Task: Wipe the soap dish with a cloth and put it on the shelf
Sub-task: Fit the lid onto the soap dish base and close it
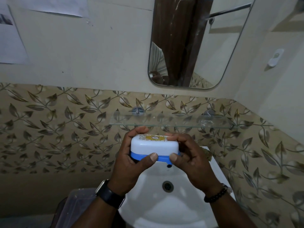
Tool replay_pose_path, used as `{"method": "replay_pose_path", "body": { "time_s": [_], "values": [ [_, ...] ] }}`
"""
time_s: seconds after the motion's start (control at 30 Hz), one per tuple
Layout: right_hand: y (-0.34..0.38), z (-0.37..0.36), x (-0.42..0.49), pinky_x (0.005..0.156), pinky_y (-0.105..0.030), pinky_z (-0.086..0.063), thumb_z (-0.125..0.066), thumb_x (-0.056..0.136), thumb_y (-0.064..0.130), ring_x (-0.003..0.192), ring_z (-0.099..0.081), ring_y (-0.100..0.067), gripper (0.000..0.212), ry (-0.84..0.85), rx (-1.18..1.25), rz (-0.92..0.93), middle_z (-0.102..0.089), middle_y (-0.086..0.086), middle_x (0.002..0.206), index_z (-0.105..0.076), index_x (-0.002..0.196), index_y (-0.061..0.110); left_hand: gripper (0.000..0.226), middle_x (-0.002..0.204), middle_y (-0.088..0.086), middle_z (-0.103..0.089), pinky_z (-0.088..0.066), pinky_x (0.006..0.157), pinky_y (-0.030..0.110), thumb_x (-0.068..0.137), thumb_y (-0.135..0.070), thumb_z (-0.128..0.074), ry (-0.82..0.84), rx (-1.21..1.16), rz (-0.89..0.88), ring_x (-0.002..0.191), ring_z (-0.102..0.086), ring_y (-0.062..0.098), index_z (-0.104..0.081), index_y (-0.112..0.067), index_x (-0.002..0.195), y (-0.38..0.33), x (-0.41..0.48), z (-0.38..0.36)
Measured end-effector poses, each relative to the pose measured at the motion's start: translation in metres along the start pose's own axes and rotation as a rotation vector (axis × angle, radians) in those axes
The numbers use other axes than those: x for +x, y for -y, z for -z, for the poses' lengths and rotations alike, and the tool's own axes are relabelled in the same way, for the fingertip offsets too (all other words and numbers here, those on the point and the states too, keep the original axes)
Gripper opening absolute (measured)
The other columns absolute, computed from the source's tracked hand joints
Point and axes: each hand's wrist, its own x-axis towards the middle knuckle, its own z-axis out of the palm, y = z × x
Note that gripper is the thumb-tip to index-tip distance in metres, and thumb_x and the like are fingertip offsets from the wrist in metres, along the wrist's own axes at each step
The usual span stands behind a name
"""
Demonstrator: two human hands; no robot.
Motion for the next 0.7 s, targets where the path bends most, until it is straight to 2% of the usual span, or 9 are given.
{"method": "replay_pose_path", "body": {
  "time_s": [0.13, 0.27, 0.37, 0.47, 0.53, 0.6, 0.7],
  "values": [
    [0.000, 0.001, 0.002, 0.085, -0.059, -0.058, -0.068, 0.085, 0.020, 0.122, -0.059, -0.032, 0.029, -0.051, 0.058, 0.010, -0.062, -0.004, 0.129, -0.063, 0.113, 0.020, 0.075, 0.127, -0.005, -0.064, -0.060, 0.083, 0.036, 0.069, -0.020, -0.081, 0.009, 0.024, -0.014, 0.113, -0.066, 0.029, -0.048, -0.015, 0.136, 0.000, 0.001, 0.001],
    [-0.003, 0.002, 0.003, 0.088, -0.053, -0.059, -0.067, 0.085, 0.021, 0.123, -0.059, -0.031, 0.028, -0.043, 0.034, 0.022, -0.061, -0.007, 0.128, -0.063, 0.113, 0.016, 0.074, 0.127, -0.006, -0.065, -0.059, 0.085, 0.034, 0.070, -0.020, -0.080, 0.017, 0.042, -0.018, 0.114, -0.066, 0.026, -0.049, -0.015, 0.137, 0.000, 0.003, 0.004],
    [-0.006, 0.001, 0.006, 0.094, -0.047, -0.056, -0.068, 0.088, 0.024, 0.124, -0.057, -0.032, 0.031, -0.025, -0.022, 0.053, -0.060, -0.010, 0.128, -0.064, 0.116, 0.012, 0.077, 0.127, 0.000, -0.066, -0.060, 0.085, 0.036, 0.069, -0.033, -0.087, -0.007, 0.012, -0.017, 0.113, -0.067, 0.029, -0.051, -0.015, 0.135, 0.000, 0.004, 0.006],
    [-0.005, 0.003, 0.006, 0.100, -0.040, -0.052, -0.072, 0.088, 0.030, 0.129, -0.054, -0.031, 0.047, 0.062, -0.109, 0.114, -0.055, -0.011, 0.133, -0.058, 0.127, 0.007, 0.075, 0.125, 0.000, -0.067, -0.060, 0.083, 0.034, 0.068, -0.044, -0.086, -0.028, -0.038, 0.002, 0.113, -0.067, 0.030, -0.053, -0.017, 0.129, 0.000, 0.005, 0.005],
    [-0.005, 0.005, 0.007, 0.102, -0.035, -0.051, -0.077, 0.084, 0.026, 0.132, -0.052, -0.028, 0.057, 0.112, -0.230, 0.150, -0.052, -0.008, 0.139, -0.053, 0.132, 0.008, 0.071, 0.124, 0.000, -0.068, -0.059, 0.082, 0.033, 0.068, -0.045, -0.086, -0.039, -0.057, -0.001, 0.112, -0.067, 0.028, -0.055, -0.019, 0.126, 0.001, 0.006, 0.006],
    [-0.006, 0.006, 0.009, 0.101, -0.035, -0.053, -0.080, 0.082, 0.022, 0.131, -0.054, -0.024, 0.057, 0.093, -0.347, 0.201, -0.054, -0.003, 0.139, -0.053, 0.132, 0.012, 0.068, 0.125, 0.000, -0.067, -0.059, 0.084, 0.034, 0.068, -0.047, -0.086, -0.042, -0.041, -0.006, 0.111, -0.067, 0.026, -0.056, -0.021, 0.124, 0.003, 0.006, 0.007],
    [-0.012, 0.005, 0.011, 0.094, -0.044, -0.056, -0.078, 0.085, 0.015, 0.125, -0.059, -0.023, 0.046, 0.004, -0.424, 0.285, -0.060, -0.002, 0.132, -0.056, 0.126, 0.013, 0.069, 0.131, 0.000, -0.063, -0.059, 0.086, 0.036, 0.068, -0.052, -0.083, -0.020, 0.050, 0.000, 0.113, -0.067, 0.025, -0.053, -0.022, 0.122, 0.004, 0.007, 0.009]
  ]
}}
